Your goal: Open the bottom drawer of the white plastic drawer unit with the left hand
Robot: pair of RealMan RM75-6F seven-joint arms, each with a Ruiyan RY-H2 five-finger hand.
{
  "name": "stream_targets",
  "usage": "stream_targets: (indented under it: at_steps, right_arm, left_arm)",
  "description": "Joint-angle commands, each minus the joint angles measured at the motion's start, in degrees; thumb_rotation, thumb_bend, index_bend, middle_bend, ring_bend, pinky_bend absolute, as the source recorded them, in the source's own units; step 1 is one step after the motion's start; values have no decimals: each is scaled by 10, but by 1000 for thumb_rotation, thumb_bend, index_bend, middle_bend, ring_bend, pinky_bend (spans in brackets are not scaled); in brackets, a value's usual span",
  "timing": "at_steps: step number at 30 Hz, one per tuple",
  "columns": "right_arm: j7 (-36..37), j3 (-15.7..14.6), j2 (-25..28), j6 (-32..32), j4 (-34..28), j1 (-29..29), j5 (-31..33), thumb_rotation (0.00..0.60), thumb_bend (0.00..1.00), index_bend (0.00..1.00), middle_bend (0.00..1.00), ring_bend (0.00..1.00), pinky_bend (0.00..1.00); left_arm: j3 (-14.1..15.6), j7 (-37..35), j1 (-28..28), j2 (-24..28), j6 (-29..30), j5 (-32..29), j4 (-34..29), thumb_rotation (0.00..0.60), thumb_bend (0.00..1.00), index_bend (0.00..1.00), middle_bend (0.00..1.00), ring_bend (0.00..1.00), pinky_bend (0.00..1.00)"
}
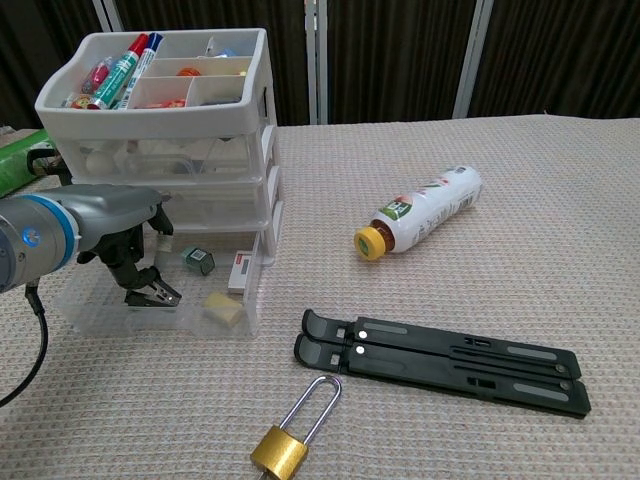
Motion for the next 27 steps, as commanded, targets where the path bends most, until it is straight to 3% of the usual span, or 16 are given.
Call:
stream_targets:
  at_steps: [1, 10, 17, 27]
  right_arm:
    - [-2, 0, -1, -1, 0, 0, -1, 600, 0, 0, 0, 0, 0]
    - [-2, 0, -1, -2, 0, 0, 1, 600, 0, 0, 0, 0, 0]
    - [0, 0, 2, 0, -2, -1, 2, 600, 0, 0, 0, 0, 0]
    - [-9, -2, -1, 0, -5, -2, -4, 600, 0, 0, 0, 0, 0]
  left_arm:
    - [0, -7, 5, 20, 12, 17, -30, 600, 519, 572, 947, 923, 733]
    - [14, -22, 22, 70, 35, 62, -103, 600, 520, 573, 947, 923, 733]
    - [45, -47, 50, 126, 42, 105, -141, 600, 519, 573, 947, 924, 733]
    - [85, -151, 104, 197, -18, 146, -88, 600, 519, 573, 947, 924, 733]
